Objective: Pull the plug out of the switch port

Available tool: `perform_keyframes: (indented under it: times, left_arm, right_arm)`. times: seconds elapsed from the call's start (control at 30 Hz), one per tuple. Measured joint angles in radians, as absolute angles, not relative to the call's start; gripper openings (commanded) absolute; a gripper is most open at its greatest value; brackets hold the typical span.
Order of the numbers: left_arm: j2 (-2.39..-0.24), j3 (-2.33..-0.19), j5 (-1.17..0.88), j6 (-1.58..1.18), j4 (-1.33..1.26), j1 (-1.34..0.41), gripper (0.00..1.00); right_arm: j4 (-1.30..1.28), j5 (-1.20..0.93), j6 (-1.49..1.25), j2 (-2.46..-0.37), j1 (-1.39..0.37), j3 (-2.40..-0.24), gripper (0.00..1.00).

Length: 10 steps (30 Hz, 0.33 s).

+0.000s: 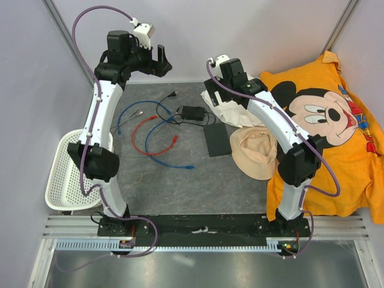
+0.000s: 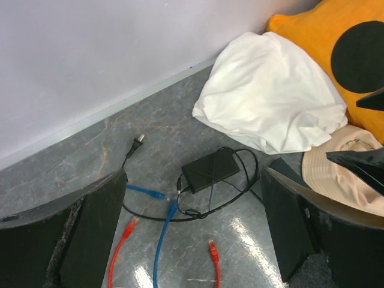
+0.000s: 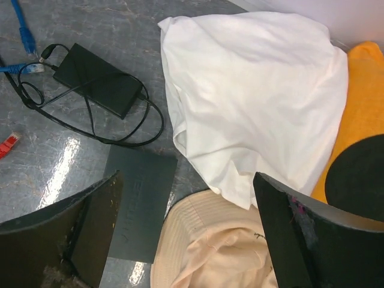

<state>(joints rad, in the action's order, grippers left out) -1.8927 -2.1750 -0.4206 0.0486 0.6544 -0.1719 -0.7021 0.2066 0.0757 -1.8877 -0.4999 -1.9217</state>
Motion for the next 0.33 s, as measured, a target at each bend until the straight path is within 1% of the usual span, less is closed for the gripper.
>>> perform_keyframes:
  times: [0.1,0.17,0.23,0.27,0.33]
  left_arm:
    - [-1.847,-2.157,-0.425,0.054,0.648,-0.196,0.99]
    - [-1.783,-2.107,-0.424,0.057,0.622,-0.208,0.99]
    - [-1.684,-1.998,-0.424,0.056,0.566,-0.219,0.99]
    - [-1.623,-1.908,-0.428,0.056,0.501,-0.221,0.99]
    - [-1.465,-1.656,-0.440,0.056,0.362,-0.220,0.99]
  right_arm:
    - [-0.716,0.249,0.055,-1.858,-0.503,-1.917,0.98]
    - [-0.716,0.274,0.047,-1.818,-0.506,-1.897,0.98]
    - [-0.718,0.299,0.043,-1.772,-0.509,-1.871,0.98]
    - [-0.714,0.313,0.041,-1.744,-0.509,-1.853,0.98]
    - [-0.701,0.333,0.040,-1.682,-0.509,-1.804,0.98]
